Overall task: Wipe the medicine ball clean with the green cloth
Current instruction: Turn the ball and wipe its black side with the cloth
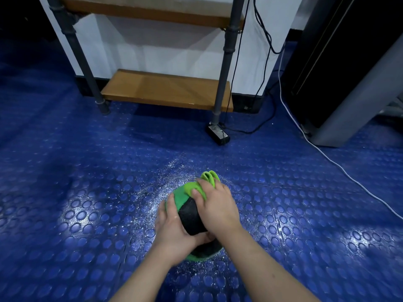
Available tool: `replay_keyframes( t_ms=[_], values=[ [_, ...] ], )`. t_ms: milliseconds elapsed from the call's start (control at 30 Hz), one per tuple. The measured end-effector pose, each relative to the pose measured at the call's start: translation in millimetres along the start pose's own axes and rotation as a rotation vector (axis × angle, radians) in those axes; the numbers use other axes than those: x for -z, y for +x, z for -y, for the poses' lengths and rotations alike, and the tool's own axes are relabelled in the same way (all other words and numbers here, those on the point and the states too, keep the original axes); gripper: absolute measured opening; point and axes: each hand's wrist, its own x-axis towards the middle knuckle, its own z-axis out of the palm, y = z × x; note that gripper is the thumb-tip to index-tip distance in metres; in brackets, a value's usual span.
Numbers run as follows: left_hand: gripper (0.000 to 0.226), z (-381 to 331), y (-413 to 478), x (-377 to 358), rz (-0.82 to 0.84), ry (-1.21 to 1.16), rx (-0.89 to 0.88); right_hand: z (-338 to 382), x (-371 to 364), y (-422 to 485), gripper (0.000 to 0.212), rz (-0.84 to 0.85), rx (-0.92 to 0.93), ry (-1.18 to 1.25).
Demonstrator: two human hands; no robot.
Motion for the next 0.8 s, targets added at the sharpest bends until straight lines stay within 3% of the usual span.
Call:
replay_keyframes(
  t_ms=[367, 433, 500, 633, 800],
  values=[
    [0.153, 0.9, 10.3, 11.9, 0.097, 0.094, -0.047, -17.4, 22.6, 38.3, 0.044, 0.137, -0.397, 0.198],
    [0.150, -0.4, 11.3, 12.5, 0.116, 0.129, -0.060, -18.9, 24.8, 38.8, 0.041, 0.066, -0.366, 0.198],
    [0.149, -0.2, 12.0, 12.9, 0.129, 0.151, -0.070, -10.4, 24.5, 32.7, 0.038, -0.010, -0.222, 0.184],
    [0.152, 2.4, 13.2, 13.6, 0.138, 0.192, -0.079, 9.2, 7.9, 12.6, 0.042, 0.158, 0.108, -0.142],
    [0.156, 5.4, 10.1, 14.8, 0.140, 0.170, -0.089, 7.8, 8.0, 19.9, 0.039, 0.225, -0.023, -0.085]
  ],
)
